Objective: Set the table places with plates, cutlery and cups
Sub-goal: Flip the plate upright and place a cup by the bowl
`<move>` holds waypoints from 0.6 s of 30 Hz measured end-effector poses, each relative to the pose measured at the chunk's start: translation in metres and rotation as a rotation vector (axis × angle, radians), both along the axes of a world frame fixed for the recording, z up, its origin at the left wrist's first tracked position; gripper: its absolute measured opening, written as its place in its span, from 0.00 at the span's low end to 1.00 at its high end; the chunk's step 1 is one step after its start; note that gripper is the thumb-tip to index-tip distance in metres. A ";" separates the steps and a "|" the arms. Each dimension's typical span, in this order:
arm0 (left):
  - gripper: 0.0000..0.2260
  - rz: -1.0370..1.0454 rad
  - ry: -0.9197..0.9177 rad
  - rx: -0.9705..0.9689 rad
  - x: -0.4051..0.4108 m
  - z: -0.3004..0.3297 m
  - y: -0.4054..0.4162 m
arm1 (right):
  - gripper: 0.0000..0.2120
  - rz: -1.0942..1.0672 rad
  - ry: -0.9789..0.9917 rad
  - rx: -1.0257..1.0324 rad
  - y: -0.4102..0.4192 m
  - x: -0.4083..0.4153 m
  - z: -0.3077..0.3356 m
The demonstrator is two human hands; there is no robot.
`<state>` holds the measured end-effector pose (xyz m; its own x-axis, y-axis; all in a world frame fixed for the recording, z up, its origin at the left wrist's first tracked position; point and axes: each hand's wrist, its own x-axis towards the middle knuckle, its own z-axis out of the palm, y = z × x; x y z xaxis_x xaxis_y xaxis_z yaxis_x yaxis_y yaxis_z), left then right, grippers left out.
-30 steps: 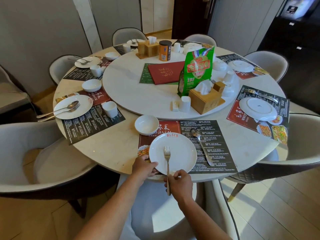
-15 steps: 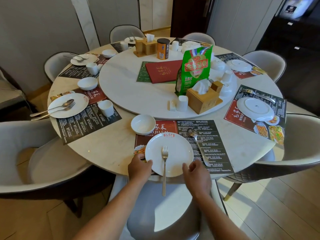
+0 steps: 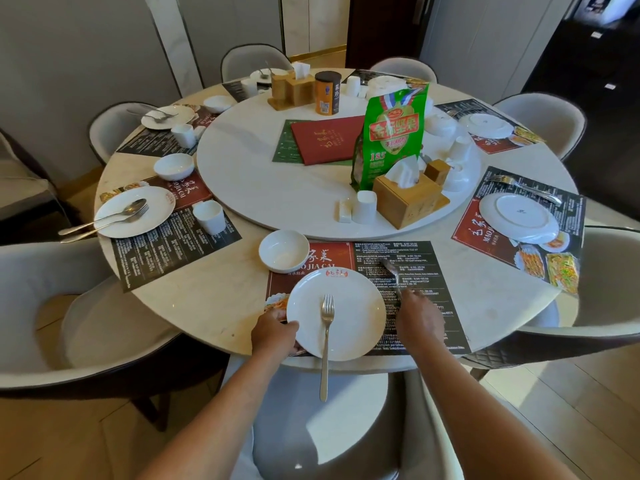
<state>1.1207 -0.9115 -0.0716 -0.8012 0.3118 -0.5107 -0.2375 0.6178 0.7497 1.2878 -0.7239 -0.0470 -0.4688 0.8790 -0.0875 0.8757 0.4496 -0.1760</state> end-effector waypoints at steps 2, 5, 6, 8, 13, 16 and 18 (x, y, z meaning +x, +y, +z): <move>0.16 -0.017 -0.008 0.016 0.001 0.001 -0.001 | 0.11 -0.088 0.097 -0.075 0.003 0.004 -0.003; 0.16 -0.025 -0.019 0.037 0.002 0.001 -0.002 | 0.14 -0.324 0.375 -0.244 0.001 0.015 -0.005; 0.16 -0.028 -0.018 0.045 0.003 0.001 -0.003 | 0.13 -0.395 0.467 -0.311 -0.005 0.018 -0.005; 0.14 -0.038 -0.016 0.048 0.003 0.003 -0.004 | 0.11 -0.475 0.704 -0.496 -0.025 0.024 -0.004; 0.10 -0.048 -0.011 0.058 0.003 0.004 -0.007 | 0.07 -0.440 1.010 -0.921 -0.092 0.031 0.006; 0.14 -0.037 -0.003 0.060 0.004 0.004 -0.008 | 0.07 -0.414 0.982 -0.975 -0.115 0.029 -0.002; 0.16 -0.031 -0.009 0.077 0.004 0.004 -0.009 | 0.08 -0.400 0.932 -0.986 -0.125 0.027 -0.010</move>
